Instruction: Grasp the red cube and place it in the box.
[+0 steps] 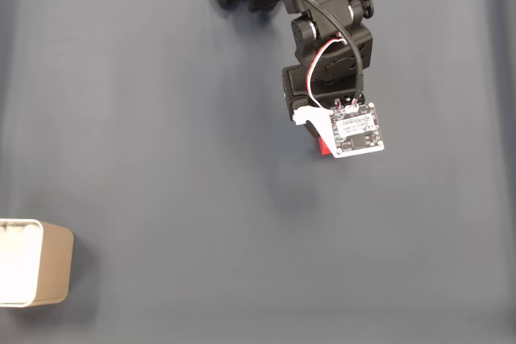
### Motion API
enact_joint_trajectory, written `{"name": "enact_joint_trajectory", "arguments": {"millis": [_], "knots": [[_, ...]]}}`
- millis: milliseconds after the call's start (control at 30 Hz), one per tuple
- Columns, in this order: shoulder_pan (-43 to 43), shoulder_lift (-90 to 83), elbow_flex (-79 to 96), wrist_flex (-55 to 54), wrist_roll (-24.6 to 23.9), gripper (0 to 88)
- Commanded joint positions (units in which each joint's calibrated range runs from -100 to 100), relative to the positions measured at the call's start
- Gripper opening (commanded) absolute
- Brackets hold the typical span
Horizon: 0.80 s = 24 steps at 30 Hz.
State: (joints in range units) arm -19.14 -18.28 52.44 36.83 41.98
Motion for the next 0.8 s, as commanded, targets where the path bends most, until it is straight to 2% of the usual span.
{"name": "enact_joint_trajectory", "arguments": {"millis": [0, 767], "knots": [[1.10, -2.86, -2.90, 2.10, 0.88, 0.0], [23.54, -18.03, -20.05, 22.51, 7.23, 0.0]]}}
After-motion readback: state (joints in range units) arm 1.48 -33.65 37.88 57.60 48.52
